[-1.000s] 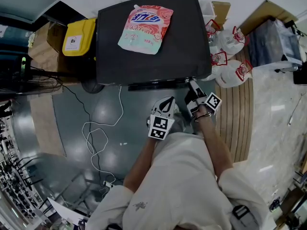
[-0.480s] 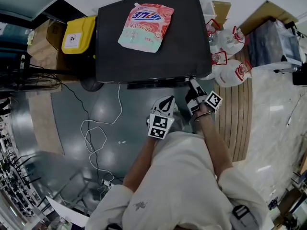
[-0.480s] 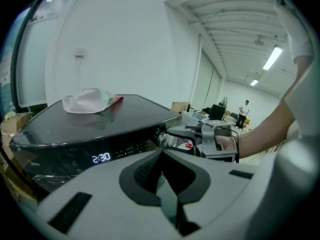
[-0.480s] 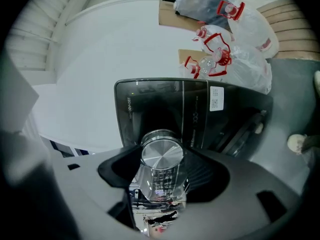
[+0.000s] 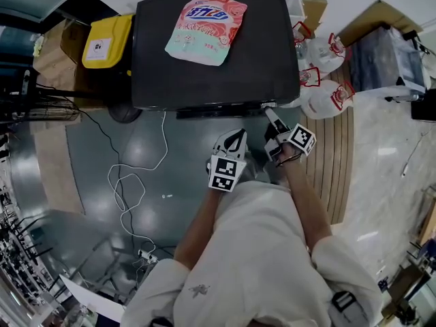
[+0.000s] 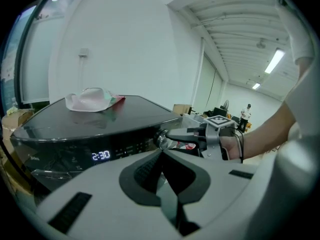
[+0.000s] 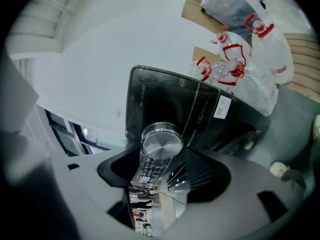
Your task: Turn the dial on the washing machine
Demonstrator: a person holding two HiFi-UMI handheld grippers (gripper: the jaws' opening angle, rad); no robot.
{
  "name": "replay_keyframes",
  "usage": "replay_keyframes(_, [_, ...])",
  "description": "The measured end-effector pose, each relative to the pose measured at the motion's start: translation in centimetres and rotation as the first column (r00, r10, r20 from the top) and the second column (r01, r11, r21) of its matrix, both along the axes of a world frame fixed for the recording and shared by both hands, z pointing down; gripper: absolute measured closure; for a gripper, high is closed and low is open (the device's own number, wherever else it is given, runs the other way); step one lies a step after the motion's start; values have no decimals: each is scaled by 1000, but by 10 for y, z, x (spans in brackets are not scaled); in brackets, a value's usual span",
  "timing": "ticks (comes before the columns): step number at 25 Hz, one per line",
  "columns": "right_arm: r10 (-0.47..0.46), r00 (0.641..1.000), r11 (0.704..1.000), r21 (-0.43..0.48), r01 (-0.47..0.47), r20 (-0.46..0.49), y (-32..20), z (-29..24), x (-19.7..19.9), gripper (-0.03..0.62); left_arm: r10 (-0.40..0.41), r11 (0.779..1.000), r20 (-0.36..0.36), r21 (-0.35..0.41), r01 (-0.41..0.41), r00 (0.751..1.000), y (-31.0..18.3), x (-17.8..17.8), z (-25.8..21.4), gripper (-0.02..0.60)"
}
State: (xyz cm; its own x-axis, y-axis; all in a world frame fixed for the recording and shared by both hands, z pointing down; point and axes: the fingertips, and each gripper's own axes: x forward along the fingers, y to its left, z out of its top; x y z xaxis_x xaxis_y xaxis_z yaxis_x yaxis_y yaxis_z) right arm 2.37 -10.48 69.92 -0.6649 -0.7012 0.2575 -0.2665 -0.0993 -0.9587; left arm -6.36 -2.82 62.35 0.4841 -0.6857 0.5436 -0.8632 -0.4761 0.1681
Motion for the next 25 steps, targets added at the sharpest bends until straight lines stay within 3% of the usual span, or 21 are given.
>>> replay_keyframes(5, [-96,988,993,54,103,-122,8,-6,-2,310,-28,1000,-20,2,28,999,2,-3,2,568])
replay_keyframes(9, [-193,935,965,115,236,-299,15,-14,-9,327,-57,998,-33,0,57,998,4,-10,4,568])
replay_keyframes(12, [-222,859,933,155,324,-462,19,-16,-8,350,-75,997,-36,0,75,997,6,-19,6,568])
replay_keyframes(17, [-215,725,879,193,436,-654,24,-28,-10,362,-103,995,-38,1,103,994,7,-32,6,568])
replay_keyframes(25, [-109,466,863,149,482,-878,9,-24,-1,312,-117,993,-39,1,117,992,5,-40,9,568])
